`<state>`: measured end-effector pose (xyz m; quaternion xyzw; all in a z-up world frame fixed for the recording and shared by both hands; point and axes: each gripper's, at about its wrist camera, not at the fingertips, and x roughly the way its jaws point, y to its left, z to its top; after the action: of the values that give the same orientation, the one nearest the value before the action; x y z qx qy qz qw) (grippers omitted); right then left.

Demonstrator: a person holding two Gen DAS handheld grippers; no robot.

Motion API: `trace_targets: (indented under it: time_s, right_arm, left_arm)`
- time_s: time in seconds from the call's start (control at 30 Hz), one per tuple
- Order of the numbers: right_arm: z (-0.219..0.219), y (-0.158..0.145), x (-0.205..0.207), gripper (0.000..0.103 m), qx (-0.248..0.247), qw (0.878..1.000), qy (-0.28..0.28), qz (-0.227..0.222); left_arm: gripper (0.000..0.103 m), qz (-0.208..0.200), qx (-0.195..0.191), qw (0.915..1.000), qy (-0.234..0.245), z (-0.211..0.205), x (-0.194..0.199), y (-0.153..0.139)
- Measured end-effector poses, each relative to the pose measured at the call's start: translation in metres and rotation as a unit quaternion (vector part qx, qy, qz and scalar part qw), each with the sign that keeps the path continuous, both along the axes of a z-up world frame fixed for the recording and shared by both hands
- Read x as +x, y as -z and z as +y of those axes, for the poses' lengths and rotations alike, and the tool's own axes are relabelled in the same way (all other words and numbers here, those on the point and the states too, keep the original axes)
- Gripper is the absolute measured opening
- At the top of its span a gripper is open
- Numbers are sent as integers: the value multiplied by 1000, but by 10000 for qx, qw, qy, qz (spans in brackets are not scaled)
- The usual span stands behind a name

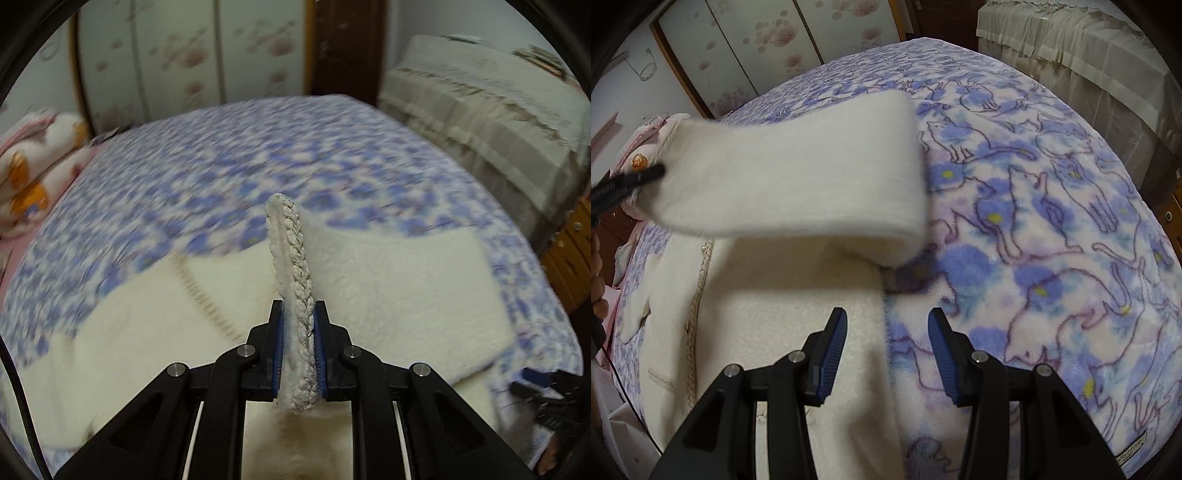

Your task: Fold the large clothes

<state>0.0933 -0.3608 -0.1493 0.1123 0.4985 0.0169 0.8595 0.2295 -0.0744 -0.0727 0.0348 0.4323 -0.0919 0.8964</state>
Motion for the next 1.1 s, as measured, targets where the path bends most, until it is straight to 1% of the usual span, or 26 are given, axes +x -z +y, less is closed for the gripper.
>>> trace_targets:
  time_s: [0.07, 0.17, 0.2, 0.23, 0.27, 0.33, 0.4, 0.43, 0.47, 0.5, 0.53, 0.6, 0.7, 0.8, 0.83, 0.87, 0.93, 0.97, 1.03, 1.07, 1.1]
  right_arm:
    - [2, 2, 3, 46, -43, 10000, -30, 40]
    - [7, 7, 8, 46, -96, 9998, -85, 151]
    - [9, 9, 10, 46, -108, 9997, -96, 201]
    - [10, 10, 12, 46, -112, 9996, -100, 231]
    - [11, 11, 15, 46, -85, 9996, -118, 258]
    - [13, 8, 21, 46, 11, 9996, -157, 243]
    - [13, 2, 30, 46, 86, 9996, -186, 180]
    - [13, -1, 35, 47, 102, 9997, -178, 149]
    - [12, -5, 43, 48, 140, 9997, -172, 109]
    - [11, -8, 51, 53, 196, 9996, -171, 73]
    - [10, -10, 59, 58, 227, 9996, -160, 56]
    - [8, -12, 77, 60, 224, 9996, -142, 38]
    - [3, -8, 108, 60, 132, 9998, -46, 135]
    - [-6, -1, 138, 60, 215, 9994, 83, 250]
    - [-8, 2, 149, 60, 250, 9992, 114, 286]
    - [-9, 6, 158, 60, 250, 9991, 143, 322]
    - [-9, 15, 177, 60, 282, 9986, 163, 412]
    - [-8, 20, 184, 60, 327, 9982, 153, 470]
    - [-5, 35, 198, 60, 416, 9968, 136, 662]
    - [-3, 40, 201, 60, 475, 9963, 121, 704]
    - [-2, 42, 204, 50, 489, 9965, 94, 676]
  left_arm:
    - [13, 245, 78, 9992, -316, 29, 1, 23]
    - [14, 696, 223, 9956, -592, 62, 3, 65]
    - [19, 820, 265, 9942, -646, 67, 3, 75]
    - [27, 981, 244, 9924, -700, 74, 3, 86]
    - [30, 1161, 59, 9905, -732, 81, 5, 94]
    - [39, 1310, -266, 9879, -783, 88, 8, 101]
    - [62, 1290, -491, 9865, -886, 96, 10, 102]
    - [68, 1228, -569, 9862, -956, 100, 12, 101]
    - [69, 1178, -642, 9859, -1003, 103, 16, 99]
    - [69, 1163, -709, 9853, -1029, 106, 20, 99]
    - [69, 1192, -795, 9841, -1046, 109, 24, 101]
    - [69, 1268, -891, 9822, -1059, 114, 38, 108]
    - [69, 1420, -787, 9813, -1031, 115, 52, 121]
    - [69, 1396, -720, 9842, -813, 109, 63, 127]
    - [67, 1342, -662, 9862, -708, 106, 67, 126]
    - [63, 1309, -642, 9872, -651, 105, 70, 126]
    - [36, 1312, -637, 9882, -475, 102, 77, 124]
    - [33, 1342, -585, 9881, -472, 101, 82, 123]
    - [17, 1339, -493, 9887, -460, 101, 90, 120]
    - [16, 1329, -517, 9889, -424, 101, 93, 118]
    - [15, 1295, -526, 9894, -389, 102, 95, 115]
